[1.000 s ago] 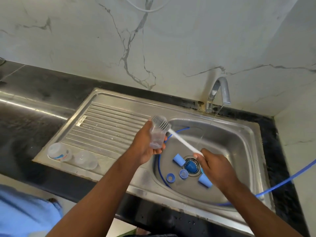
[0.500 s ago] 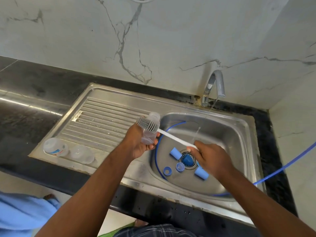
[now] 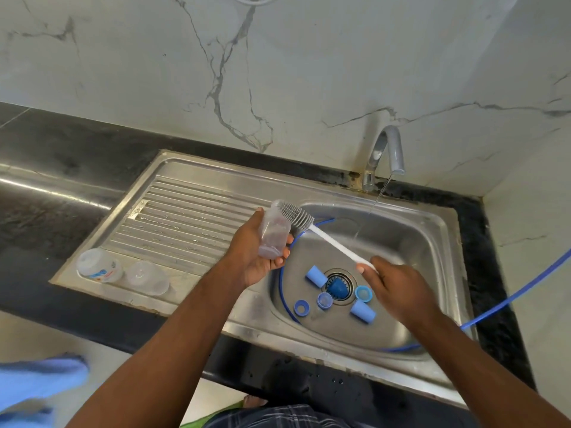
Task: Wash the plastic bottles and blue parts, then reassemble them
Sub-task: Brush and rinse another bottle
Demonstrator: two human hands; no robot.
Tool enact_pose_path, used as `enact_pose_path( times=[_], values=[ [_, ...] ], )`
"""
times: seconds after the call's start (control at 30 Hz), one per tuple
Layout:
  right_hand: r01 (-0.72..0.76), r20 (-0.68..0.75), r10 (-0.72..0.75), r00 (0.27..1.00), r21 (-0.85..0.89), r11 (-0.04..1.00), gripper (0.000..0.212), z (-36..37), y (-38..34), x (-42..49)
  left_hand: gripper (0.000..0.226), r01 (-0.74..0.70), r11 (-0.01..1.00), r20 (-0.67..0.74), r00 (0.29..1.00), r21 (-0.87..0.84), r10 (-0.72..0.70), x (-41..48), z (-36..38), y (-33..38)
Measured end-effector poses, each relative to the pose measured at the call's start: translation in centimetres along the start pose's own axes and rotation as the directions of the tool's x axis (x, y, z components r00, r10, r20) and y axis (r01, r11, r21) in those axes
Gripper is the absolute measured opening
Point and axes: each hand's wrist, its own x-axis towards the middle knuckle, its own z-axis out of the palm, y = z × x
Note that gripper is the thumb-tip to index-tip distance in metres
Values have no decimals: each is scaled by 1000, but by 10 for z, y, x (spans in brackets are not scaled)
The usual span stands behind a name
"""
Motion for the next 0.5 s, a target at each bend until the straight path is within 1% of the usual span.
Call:
enact_pose_path(
  times=[0.07, 0.2, 0.27, 0.4, 0.5],
  values=[
    [43, -11, -43, 999, -5, 999, 64, 2, 4, -1, 60, 8, 999, 13, 1000, -48, -8, 1, 2, -2],
    [10, -50, -9, 999, 24, 1000, 62, 2, 13, -5, 68, -12, 997, 85, 996, -79, 19, 6, 6, -8],
    [47, -35, -46, 998, 30, 998, 62, 1, 15, -6, 70, -22, 996, 109, 994, -87, 32, 6, 10, -9],
    [-30, -88, 34, 996, 55, 998, 55, 2, 19, -7, 60, -60, 994, 154, 985, -93, 73, 5, 16, -7],
    [37, -59, -35, 998, 26, 999, 58, 2, 22, -9, 52, -28, 990, 171, 984, -135, 51, 5, 18, -5]
  ],
)
